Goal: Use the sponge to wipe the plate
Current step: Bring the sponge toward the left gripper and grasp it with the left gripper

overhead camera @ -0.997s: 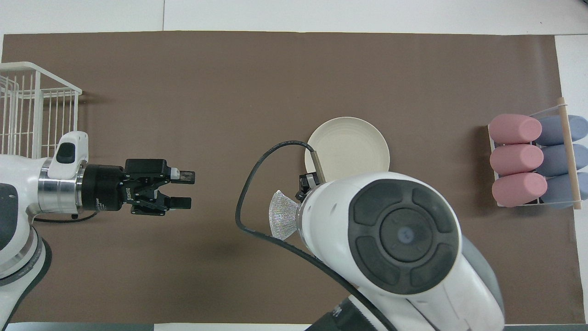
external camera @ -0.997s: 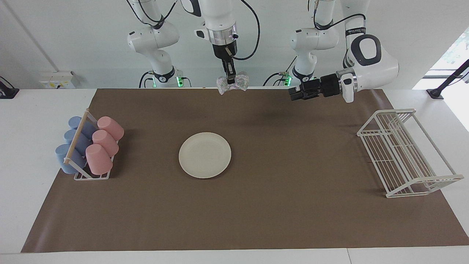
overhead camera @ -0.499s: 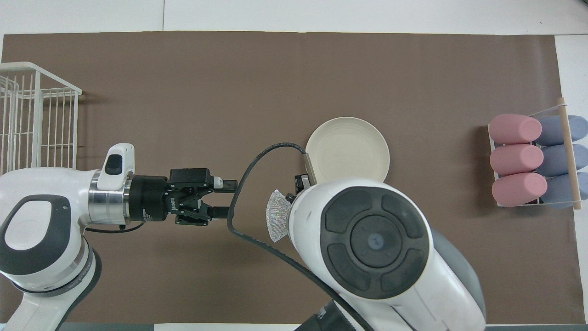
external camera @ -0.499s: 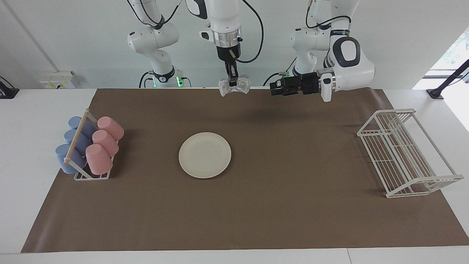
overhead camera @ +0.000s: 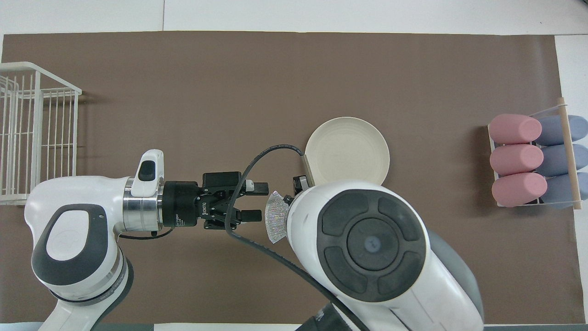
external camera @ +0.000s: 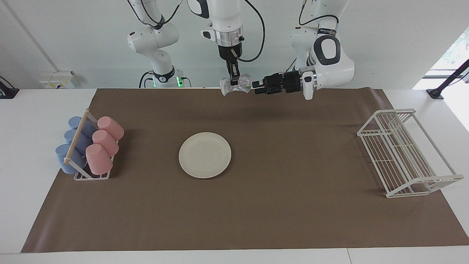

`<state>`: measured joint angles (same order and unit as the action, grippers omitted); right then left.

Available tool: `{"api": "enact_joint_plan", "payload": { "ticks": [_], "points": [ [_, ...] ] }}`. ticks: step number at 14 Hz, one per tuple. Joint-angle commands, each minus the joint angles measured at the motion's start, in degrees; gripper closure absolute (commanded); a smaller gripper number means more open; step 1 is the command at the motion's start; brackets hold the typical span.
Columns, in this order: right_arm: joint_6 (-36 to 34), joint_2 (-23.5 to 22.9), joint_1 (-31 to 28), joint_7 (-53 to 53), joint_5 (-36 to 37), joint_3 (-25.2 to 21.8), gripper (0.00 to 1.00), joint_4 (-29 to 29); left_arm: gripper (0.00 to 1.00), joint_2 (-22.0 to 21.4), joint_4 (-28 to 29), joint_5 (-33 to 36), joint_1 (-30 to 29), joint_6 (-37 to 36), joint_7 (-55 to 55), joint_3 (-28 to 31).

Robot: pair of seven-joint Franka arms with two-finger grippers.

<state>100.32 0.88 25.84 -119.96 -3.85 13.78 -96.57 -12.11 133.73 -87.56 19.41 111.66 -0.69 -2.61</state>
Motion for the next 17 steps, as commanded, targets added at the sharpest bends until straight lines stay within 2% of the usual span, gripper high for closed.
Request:
{"api": "enact_joint_plan", "payload": {
  "ticks": [1, 4, 7, 8, 9, 16, 17],
  "points": [
    [-0.83, -0.52, 0.26, -1.59, 1.39, 0.20, 1.00, 0.94, 0.00, -1.69, 1.53, -1.65, 2.30, 2.51, -1.34, 0.68],
    [-0.74, -0.52, 0.70, -1.59, 1.39, 0.20, 1.00, 0.85, 0.27, -2.04, 1.53, -1.65, 2.30, 1.55, -2.82, 0.68],
    [-0.74, -0.44, 0.70, -1.50, 1.39, 0.20, 1.00, 0.85, 0.75, -2.22, 1.36, -1.56, 1.95, -0.21, -5.72, 0.77],
    [-0.65, -0.52, 0.70, -1.50, 1.39, 0.20, 1.00, 0.85, 0.94, -2.30, 1.36, -1.56, 1.86, -1.08, -6.51, 0.77],
    [-0.65, -0.52, 0.70, -1.50, 1.39, 0.20, 1.00, 0.85, 1.00, -2.39, 1.36, -1.56, 1.59, -2.31, -6.96, 0.94],
    [-0.92, -0.09, 0.53, -0.54, 1.12, 0.37, 1.00, 0.85, 1.00, -3.10, 1.36, -0.95, 0.45, -3.73, -13.20, 1.12],
    [-1.61, 0.26, 0.44, 0.86, 1.21, 0.37, 0.61, 0.59, 1.00, -3.27, 1.36, -0.86, 0.45, -3.81, -13.55, 1.12]
  ]
}}
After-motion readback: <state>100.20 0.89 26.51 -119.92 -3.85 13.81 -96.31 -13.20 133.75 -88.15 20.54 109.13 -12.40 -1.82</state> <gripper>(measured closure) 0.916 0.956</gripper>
